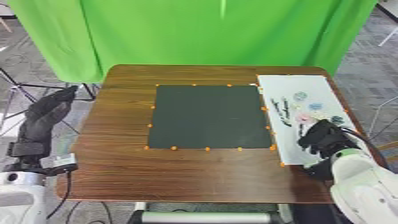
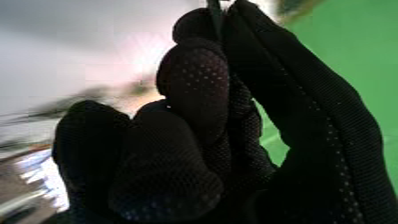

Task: Arrange flowers

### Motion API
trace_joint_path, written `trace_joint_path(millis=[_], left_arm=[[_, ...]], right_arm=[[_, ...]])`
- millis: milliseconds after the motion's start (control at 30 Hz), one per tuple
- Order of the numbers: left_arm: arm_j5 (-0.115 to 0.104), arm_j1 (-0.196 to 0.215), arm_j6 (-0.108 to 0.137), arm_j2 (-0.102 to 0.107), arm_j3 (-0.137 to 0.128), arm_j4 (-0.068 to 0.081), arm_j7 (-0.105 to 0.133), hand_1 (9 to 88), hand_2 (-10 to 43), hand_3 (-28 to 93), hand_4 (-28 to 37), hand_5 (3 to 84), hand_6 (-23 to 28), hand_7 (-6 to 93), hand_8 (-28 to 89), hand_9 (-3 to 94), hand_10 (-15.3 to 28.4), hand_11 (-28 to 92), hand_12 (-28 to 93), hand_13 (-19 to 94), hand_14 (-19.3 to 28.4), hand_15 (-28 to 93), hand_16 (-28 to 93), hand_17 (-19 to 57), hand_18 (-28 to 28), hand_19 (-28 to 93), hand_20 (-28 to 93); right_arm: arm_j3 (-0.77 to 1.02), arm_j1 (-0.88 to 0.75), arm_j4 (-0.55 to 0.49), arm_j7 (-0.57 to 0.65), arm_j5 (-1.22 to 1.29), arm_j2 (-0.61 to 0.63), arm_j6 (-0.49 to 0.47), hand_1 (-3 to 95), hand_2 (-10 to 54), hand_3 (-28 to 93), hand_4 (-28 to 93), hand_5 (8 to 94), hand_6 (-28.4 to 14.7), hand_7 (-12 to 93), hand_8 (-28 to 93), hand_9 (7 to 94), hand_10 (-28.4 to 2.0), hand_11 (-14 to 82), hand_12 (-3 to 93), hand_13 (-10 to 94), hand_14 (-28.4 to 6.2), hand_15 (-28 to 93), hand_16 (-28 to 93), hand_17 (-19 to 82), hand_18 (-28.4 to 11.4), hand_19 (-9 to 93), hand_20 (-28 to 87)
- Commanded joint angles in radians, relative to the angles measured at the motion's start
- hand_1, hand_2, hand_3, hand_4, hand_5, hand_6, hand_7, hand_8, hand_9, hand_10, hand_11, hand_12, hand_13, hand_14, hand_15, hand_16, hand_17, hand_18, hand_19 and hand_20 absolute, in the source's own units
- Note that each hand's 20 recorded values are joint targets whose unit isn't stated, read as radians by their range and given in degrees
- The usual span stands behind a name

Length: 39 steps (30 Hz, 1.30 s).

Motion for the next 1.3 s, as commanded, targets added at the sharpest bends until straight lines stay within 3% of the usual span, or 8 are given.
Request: trace_joint_path(millis=[33, 100, 200, 233, 367, 467, 633, 1300], left_arm=[[-0.135, -0.049, 0.051, 0.164, -0.044, 0.103, 0.002, 20.7, 4.0, 61, -28.3, 38.6, 2.6, 13.3, -8, 34.8, 12.3, 12, 8, 28, 15.6, 6, 0, 3.1, 7.8, 2, 10], [-0.162, -0.028, 0.071, 0.17, -0.069, 0.11, -0.007, 20.6, 4.0, 61, -28.3, 39.0, 2.7, 13.5, -8, 34.9, 12.4, 12, 8, 28, 15.3, 6, -1, 3.1, 7.8, 2, 10], [-0.264, -0.002, 0.118, 0.175, -0.088, 0.113, 0.012, 20.4, 4.0, 61, -28.3, 39.1, 2.7, 13.7, -8, 35.0, 12.4, 13, 8, 27, 15.1, 6, -1, 3.2, 7.7, 2, 11], [-0.274, -0.004, 0.133, 0.177, -0.084, 0.12, 0.013, 20.4, 4.0, 61, -28.3, 39.1, 2.7, 13.7, -8, 35.0, 12.4, 13, 7, 27, 15.1, 6, -1, 3.2, 7.7, 2, 11], [-0.254, 0.012, 0.165, 0.174, -0.08, 0.129, 0.003, 20.2, 3.8, 62, -28.3, 39.3, 2.6, 13.8, -8, 35.0, 12.3, 13, 7, 27, 14.9, 6, -1, 3.2, 7.5, 2, 11], [-0.164, 0.012, 0.148, 0.165, -0.074, 0.132, -0.016, 20.2, 3.8, 62, -28.3, 39.3, 2.6, 13.9, -8, 35.0, 12.3, 13, 7, 27, 14.6, 6, -1, 3.3, 7.4, 2, 11], [-0.136, 0.002, 0.137, 0.159, -0.047, 0.135, -0.015, 19.7, 3.7, 62, -28.3, 39.3, 2.5, 13.8, -9, 34.9, 12.2, 13, 7, 27, 14.6, 6, -1, 3.2, 7.3, 2, 11], [-0.187, -0.016, 0.131, 0.142, 0.05, 0.152, -0.011, 19.6, 4.0, 63, -28.3, 39.9, 2.8, 14.0, -9, 35.0, 12.2, 13, 7, 26, 14.4, 6, -1, 3.2, 7.0, 1, 11]], right_arm=[[-0.244, 0.369, 0.006, -0.067, -0.012, -0.019, 0.003, 55.0, -9.5, 59, 6, 75.9, -2.7, 34, 35, 88.9, -10.0, 48.2, 33.4, 94, 0.7, 70, 21, 72, -10.7, 93, 50], [-0.335, 0.482, 0.043, -0.079, -0.011, -0.065, -0.037, 55.0, -9.5, 59, 6, 76.0, -2.8, 34, 35, 89.0, -10.0, 48.2, 33.3, 94, 0.6, 70, 21, 72, -10.6, 93, 50], [-0.467, 0.617, 0.109, -0.098, -0.023, -0.146, -0.075, 54.9, -9.5, 59, 6, 76.1, -2.7, 34, 35, 89.3, -10.0, 48.1, 33.1, 94, 0.6, 70, 21, 72, -10.6, 93, 50], [-0.498, 0.645, 0.124, -0.098, -0.023, -0.172, -0.092, 54.8, -9.5, 59, 6, 76.1, -2.7, 34, 35, 89.4, -10.0, 48.1, 33.0, 94, 0.5, 70, 21, 72, -10.6, 93, 50], [-0.606, 0.708, 0.182, -0.124, -0.042, -0.261, -0.15, 54.9, -9.5, 59, 6, 76.1, -2.6, 35, 34, 89.5, -9.9, 48.2, 32.8, 94, 0.6, 70, 20, 72, -10.5, 93, 50], [-0.672, 0.736, 0.231, -0.13, -0.039, -0.31, -0.177, 54.8, -9.5, 59, 7, 76.1, -2.6, 35, 34, 89.5, -9.8, 48.3, 32.6, 94, 0.6, 70, 20, 73, -10.4, 93, 50], [-0.728, 0.757, 0.296, -0.127, -0.039, -0.372, -0.211, 54.8, -9.5, 58, 7, 76.1, -2.5, 36, 33, 89.8, -9.8, 48.4, 32.3, 94, 0.7, 70, 20, 73, -10.2, 93, 50], [-0.764, 0.697, 0.429, -0.088, -0.063, -0.493, -0.234, 55.4, -9.5, 57, 7, 74.8, -2.5, 41, 28, 90.0, -9.6, 49.0, 31.3, 94, 0.7, 71, 19, 73, -9.8, 93, 50]])
